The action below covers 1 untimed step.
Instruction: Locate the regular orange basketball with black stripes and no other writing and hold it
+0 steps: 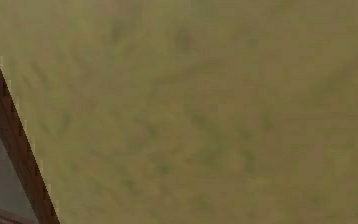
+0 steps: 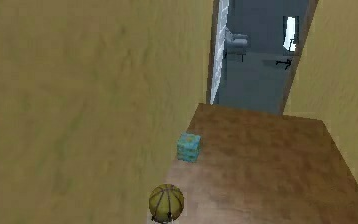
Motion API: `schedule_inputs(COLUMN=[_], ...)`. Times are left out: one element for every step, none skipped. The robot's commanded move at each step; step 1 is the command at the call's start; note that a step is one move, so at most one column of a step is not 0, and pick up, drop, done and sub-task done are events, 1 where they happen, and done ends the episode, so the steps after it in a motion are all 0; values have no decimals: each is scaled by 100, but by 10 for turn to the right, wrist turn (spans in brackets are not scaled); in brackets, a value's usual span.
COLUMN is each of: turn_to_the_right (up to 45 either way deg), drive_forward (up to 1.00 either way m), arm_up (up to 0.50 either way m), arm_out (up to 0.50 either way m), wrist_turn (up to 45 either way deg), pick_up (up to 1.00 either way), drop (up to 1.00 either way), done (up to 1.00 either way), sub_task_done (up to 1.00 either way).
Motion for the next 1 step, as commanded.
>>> schedule_inputs(turn_to_the_right=[0], drive_forward=[0], arm_up=[0], arm_out=[0], wrist_turn=[0], pick_up=[0], drop=[0], done=[100], sub_task_done=[0])
